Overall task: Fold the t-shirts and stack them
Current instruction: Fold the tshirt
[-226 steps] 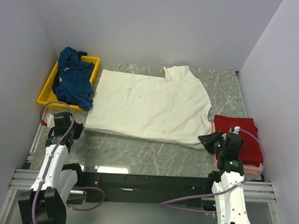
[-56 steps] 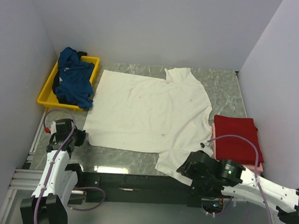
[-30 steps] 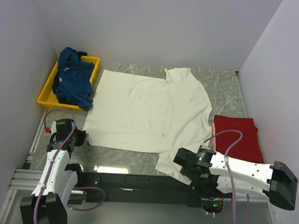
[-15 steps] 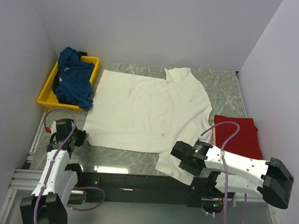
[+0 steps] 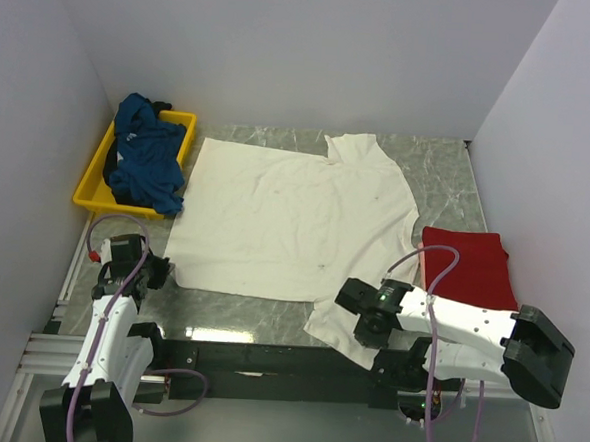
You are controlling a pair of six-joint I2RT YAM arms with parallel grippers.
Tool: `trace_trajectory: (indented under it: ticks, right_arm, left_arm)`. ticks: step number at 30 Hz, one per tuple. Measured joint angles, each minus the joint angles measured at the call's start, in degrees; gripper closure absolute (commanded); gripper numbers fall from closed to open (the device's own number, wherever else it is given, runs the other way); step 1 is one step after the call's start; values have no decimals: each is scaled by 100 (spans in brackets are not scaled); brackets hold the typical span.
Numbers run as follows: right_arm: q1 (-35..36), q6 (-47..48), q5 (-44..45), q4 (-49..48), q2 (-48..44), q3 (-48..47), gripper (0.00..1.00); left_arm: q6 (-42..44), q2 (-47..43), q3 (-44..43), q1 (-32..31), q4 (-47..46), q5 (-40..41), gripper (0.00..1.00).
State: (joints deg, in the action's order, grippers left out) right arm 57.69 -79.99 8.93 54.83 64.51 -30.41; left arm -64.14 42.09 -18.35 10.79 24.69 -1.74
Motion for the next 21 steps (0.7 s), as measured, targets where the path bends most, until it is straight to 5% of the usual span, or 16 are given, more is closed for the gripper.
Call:
trace_trajectory:
  ticks: [2,8,9,12,15,21]
  right_arm:
    - [-31,55,57,50,-46,-2,100]
    - [-280,273,133,79,-389,-2,100]
    - [-304,310,149,79,-435,-2,98]
    - [-326,426,192,107,-568,-2,63]
    - [-328,535,149,203,-605,-2,49]
    - [-334,627,-79,284,-748,26,44]
  left_arm:
    - [2,-7,0,0,2,4,99]
    - [4,-37,-96,0,39,33,99]
    - [4,-37,-125,0,44,39,99]
    - [9,-37,-195,0,44,55,99]
    - [9,-37,-203,0,46,55,99]
    - [7,-24,-203,0,44,52,99]
